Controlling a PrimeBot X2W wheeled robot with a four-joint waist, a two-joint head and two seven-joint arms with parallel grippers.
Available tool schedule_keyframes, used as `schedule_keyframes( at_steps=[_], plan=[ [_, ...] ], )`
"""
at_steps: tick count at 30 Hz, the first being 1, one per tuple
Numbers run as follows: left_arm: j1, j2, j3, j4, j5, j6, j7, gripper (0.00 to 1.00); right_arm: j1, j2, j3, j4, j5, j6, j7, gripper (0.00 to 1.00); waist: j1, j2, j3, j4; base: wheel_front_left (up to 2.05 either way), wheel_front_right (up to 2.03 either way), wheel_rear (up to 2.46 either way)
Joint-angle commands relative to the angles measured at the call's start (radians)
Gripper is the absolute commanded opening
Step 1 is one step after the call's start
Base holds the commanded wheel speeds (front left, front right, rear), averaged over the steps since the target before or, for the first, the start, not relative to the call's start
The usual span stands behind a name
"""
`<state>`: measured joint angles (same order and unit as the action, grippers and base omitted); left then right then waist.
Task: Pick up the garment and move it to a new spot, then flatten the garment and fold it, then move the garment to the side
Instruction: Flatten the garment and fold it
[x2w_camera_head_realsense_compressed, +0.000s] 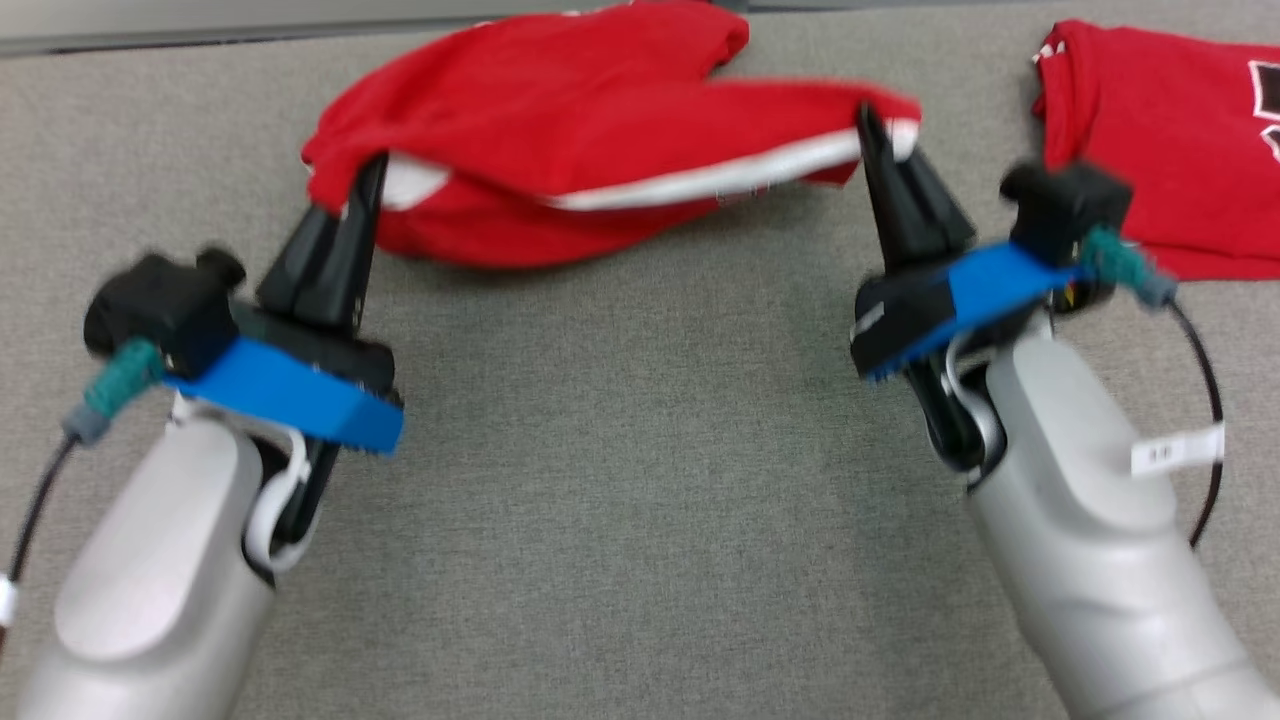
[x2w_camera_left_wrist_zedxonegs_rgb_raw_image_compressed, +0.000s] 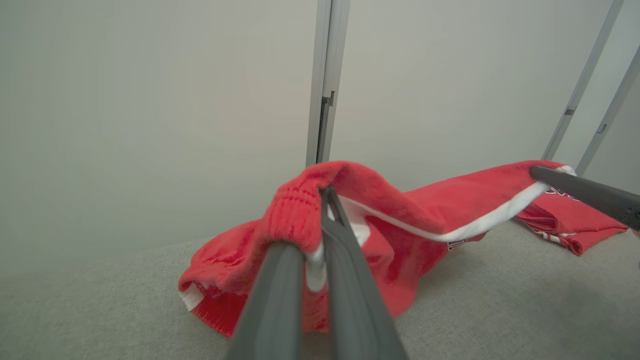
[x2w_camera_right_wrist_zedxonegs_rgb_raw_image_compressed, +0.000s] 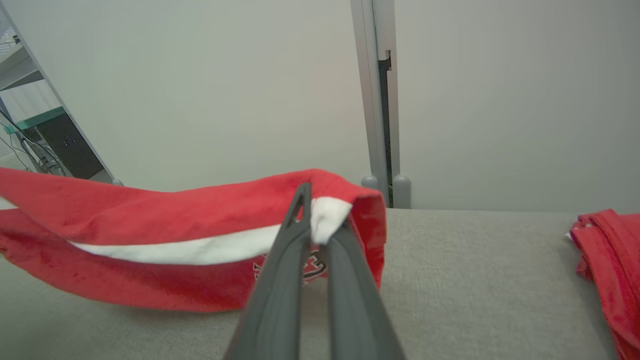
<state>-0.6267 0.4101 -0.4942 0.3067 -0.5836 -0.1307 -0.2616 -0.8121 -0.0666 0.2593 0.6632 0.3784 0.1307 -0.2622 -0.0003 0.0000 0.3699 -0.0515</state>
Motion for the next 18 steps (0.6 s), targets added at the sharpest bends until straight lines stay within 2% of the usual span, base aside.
schedule_keyframes(
  at_steps=[1,3,9,18],
  plan=[
    [0.023,0.001,0.017,-0.005,0.005,0.000,-0.004,0.00,0.036,-0.008,0.003,-0.011,0.004,0.000,-0.003,0.00,0.0003,0.0000,-0.018,-0.010,0.00,0.00,0.00],
    [0.151,-0.028,0.042,-0.033,0.036,0.000,-0.004,0.00,0.156,-0.025,0.023,-0.062,0.010,0.000,-0.003,0.00,0.0003,0.0000,-0.062,-0.010,0.00,0.00,0.00],
    [0.320,-0.056,0.040,-0.063,0.068,0.000,-0.004,0.00,0.328,-0.064,0.046,-0.122,0.044,0.000,-0.003,0.00,0.0003,0.0000,-0.128,0.000,0.00,0.00,0.00],
    [0.543,-0.067,0.021,-0.113,0.094,0.000,-0.005,0.00,0.597,-0.108,0.057,-0.256,0.079,0.000,0.024,0.00,0.0003,0.0000,-0.217,0.013,0.00,0.00,0.00]
  ],
)
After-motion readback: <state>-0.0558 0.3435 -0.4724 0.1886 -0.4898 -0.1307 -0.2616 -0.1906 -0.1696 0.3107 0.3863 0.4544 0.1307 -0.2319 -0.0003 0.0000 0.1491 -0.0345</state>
